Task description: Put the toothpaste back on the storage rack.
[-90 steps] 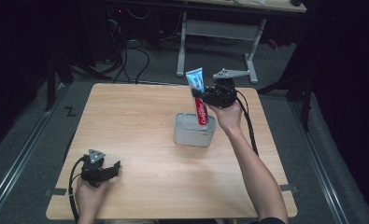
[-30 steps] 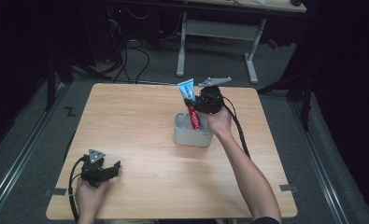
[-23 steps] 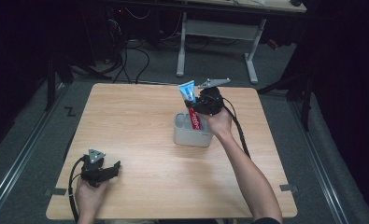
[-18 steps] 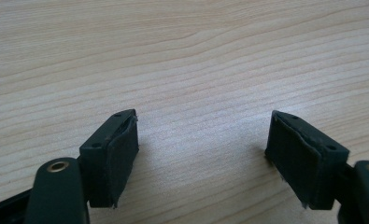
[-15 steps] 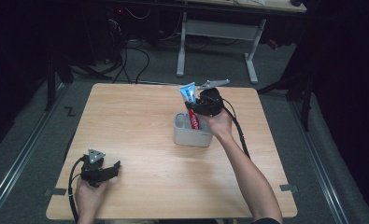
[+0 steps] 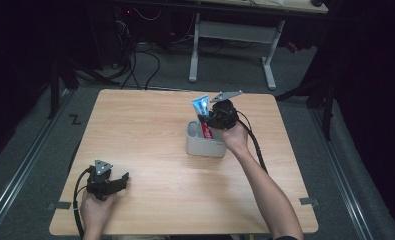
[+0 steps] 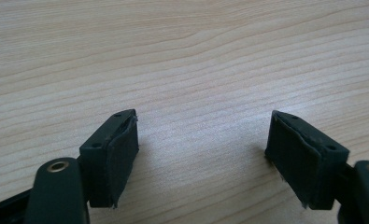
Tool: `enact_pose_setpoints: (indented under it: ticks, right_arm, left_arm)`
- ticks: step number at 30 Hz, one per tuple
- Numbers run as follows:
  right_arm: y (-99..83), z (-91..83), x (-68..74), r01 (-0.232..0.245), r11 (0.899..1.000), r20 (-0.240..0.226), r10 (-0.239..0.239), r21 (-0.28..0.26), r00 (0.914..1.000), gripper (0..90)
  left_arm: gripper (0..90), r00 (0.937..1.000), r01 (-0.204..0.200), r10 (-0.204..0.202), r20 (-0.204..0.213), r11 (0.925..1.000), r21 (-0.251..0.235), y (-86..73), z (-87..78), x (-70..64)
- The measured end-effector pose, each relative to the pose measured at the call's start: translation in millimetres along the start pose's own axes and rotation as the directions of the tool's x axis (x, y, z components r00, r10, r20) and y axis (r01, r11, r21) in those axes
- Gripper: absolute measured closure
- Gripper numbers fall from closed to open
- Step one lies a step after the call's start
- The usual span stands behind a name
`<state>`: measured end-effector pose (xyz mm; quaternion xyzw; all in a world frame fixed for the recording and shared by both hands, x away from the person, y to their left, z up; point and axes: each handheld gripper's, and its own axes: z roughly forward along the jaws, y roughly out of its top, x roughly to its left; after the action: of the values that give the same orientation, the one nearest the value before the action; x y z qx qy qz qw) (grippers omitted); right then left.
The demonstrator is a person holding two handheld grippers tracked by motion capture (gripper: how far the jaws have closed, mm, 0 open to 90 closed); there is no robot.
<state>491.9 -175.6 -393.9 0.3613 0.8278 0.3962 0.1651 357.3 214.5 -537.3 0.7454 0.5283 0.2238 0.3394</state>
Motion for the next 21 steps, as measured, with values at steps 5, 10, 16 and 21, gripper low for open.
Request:
enact_pose_setpoints:
  ticks: [5, 10, 16, 21]
  right_arm:
    - [-5.0, 2.3, -0.5, -0.006, 1.0, -0.003, 0.006, 0.008, 1.0, 70.3]
    - [-7.2, 3.7, -1.1, -0.009, 1.0, -0.002, 0.009, 0.017, 1.0, 70.2]
    - [-8.5, 5.8, 0.7, 0.003, 0.999, 0.007, -0.003, 0.033, 1.0, 69.9]
    - [-10.8, 8.6, 0.5, 0.005, 0.999, 0.007, -0.005, 0.048, 1.0, 69.5]
  left_arm:
    - [25.6, 1.0, -0.001, 0.001, 0.0, 1.0, 0.002, 0.1, -0.1, 0.0]
    - [25.6, 1.0, -0.002, 0.002, 0.0, 1.0, 0.003, 0.1, -0.1, -0.1]
    - [25.6, 1.0, -0.002, 0.002, -0.001, 1.0, 0.003, 0.1, -0.1, -0.1]
    - [25.6, 1.0, -0.002, 0.002, -0.001, 1.0, 0.003, 0.1, -0.1, -0.1]
